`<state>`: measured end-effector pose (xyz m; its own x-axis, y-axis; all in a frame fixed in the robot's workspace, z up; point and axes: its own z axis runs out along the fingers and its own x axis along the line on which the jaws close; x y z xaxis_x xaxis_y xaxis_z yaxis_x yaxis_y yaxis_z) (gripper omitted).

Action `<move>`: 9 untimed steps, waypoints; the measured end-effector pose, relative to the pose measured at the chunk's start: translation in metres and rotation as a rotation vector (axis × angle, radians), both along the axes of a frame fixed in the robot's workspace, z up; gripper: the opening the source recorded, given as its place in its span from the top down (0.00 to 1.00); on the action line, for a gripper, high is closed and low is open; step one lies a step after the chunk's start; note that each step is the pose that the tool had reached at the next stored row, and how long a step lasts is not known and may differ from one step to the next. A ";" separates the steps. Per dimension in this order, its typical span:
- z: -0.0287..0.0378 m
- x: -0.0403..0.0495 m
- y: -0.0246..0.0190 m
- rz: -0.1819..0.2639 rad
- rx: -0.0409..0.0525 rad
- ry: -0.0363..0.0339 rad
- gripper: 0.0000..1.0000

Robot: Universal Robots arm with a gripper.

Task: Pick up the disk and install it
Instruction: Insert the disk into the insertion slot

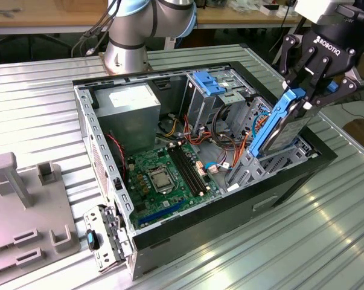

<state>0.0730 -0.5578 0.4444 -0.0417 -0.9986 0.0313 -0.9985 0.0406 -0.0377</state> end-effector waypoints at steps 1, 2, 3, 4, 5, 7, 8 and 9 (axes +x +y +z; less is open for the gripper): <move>-0.0008 0.0000 0.0000 0.000 -0.0001 0.0000 0.63; -0.0013 0.0000 0.0000 0.000 0.0000 0.0001 0.63; -0.0020 0.0001 0.0000 0.000 0.0000 0.0000 0.63; -0.0022 0.0001 0.0000 0.000 0.0000 0.0000 0.63; -0.0023 0.0001 0.0000 0.000 -0.0001 0.0000 0.63; -0.0027 0.0001 0.0000 0.000 0.0000 0.0000 0.63; -0.0028 0.0001 0.0000 0.000 0.0000 0.0000 0.63; -0.0029 0.0001 0.0000 0.000 0.0000 0.0000 0.63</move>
